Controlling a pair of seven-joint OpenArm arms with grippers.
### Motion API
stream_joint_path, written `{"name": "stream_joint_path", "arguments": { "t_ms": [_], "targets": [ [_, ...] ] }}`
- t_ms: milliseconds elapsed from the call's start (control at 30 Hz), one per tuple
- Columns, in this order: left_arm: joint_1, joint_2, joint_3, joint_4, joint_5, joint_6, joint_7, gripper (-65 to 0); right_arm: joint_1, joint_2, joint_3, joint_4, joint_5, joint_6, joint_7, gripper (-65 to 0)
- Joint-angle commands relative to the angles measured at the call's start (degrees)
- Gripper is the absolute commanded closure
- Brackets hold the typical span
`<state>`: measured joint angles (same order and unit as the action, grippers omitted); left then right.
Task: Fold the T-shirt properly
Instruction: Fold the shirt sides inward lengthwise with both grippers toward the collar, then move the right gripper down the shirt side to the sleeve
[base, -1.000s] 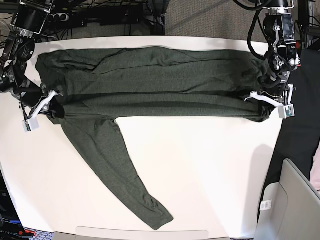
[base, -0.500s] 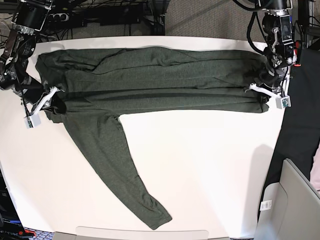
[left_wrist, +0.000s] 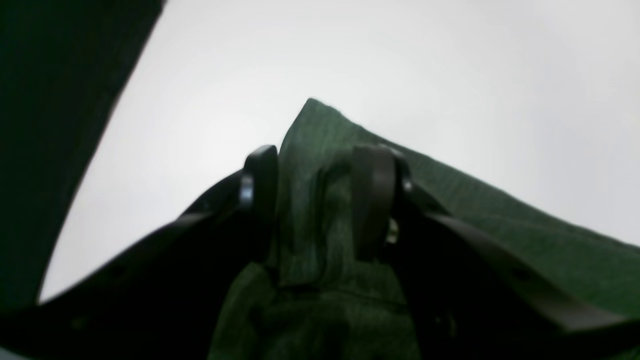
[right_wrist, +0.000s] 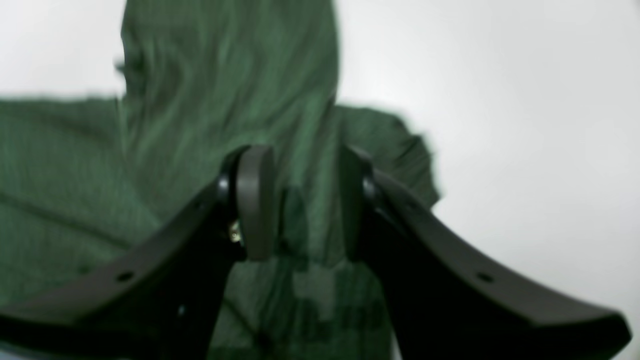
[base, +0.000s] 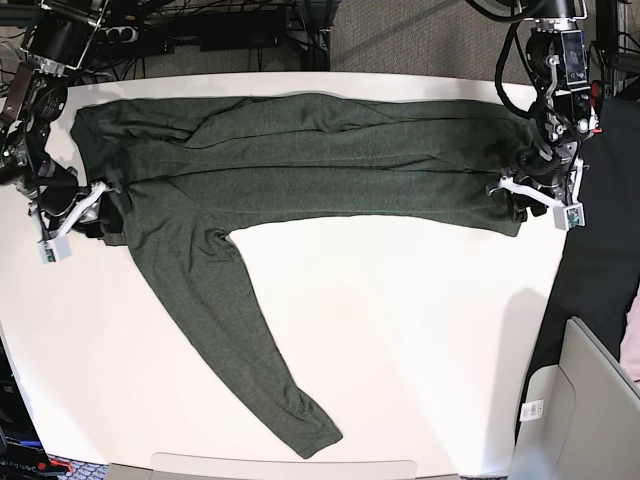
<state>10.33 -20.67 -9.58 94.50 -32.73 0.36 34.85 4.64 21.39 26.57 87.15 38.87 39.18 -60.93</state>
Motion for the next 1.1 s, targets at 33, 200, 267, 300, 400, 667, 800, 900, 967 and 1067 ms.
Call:
{"name": "stream_joint_path", "arguments": {
  "t_ms": [33, 200, 267, 300, 400, 667, 800, 900, 967, 1067],
  "targets": [
    [-0.61, -0.83, -1.89, 2.86, 0.07, -0.14, -1.22, -24.3, 2.78, 0.90, 0.38, 0.89, 1.00, 0.16, 1.37, -22.3],
    [-0.61, -0.92, -1.89, 4.01, 0.07, -0.14, -1.22, -24.4, 9.03, -0.42, -0.06, -2.01, -0.32, 0.16, 2.77, -22.4],
    [-0.61, -0.92, -1.89, 4.01, 0.07, -0.14, -1.22, -24.4, 12.10, -1.65, -1.38, -4.82, -2.52, 0.16, 4.88, -22.5],
    [-0.61, -0.92, -1.89, 4.01, 0.07, -0.14, -1.22, -24.4, 13.77, -2.18, -2.08, -6.14, -3.93, 0.16, 5.94, -22.5],
    [-0.53, -0.92, -1.89, 4.01, 0.07, -0.14, -1.22, -24.4, 19.40, -4.73, -5.86, -10.71, -10.43, 0.16, 9.37, -22.6],
    [-0.53, -0.92, -1.98, 4.01, 0.07, -0.14, -1.22, -24.3, 32.32, -12.90, -10.44, -26.89, -32.94, 0.16, 22.64, -22.8],
    [-0.53, -0.92, -1.98, 4.01, 0.07, -0.14, -1.22, -24.3, 36.63, -13.87, -10.44, -35.07, -38.92, 0.07, 27.92, -22.8],
    [-0.53, -0.92, -1.98, 4.01, 0.07, -0.14, -1.22, -24.2, 37.86, -13.87, -10.44, -38.76, -40.67, 0.07, 31.52, -22.8],
    [-0.53, -0.92, -1.98, 4.01, 0.07, -0.14, -1.22, -24.2, 38.12, -13.87, -10.44, -39.81, -41.91, -1.33, 33.19, -22.8],
    [-0.53, -0.92, -1.98, 4.01, 0.07, -0.14, -1.22, -24.2, 38.04, -13.61, -10.44, -40.08, -43.40, -6.17, 35.04, -22.8]
  ]
}}
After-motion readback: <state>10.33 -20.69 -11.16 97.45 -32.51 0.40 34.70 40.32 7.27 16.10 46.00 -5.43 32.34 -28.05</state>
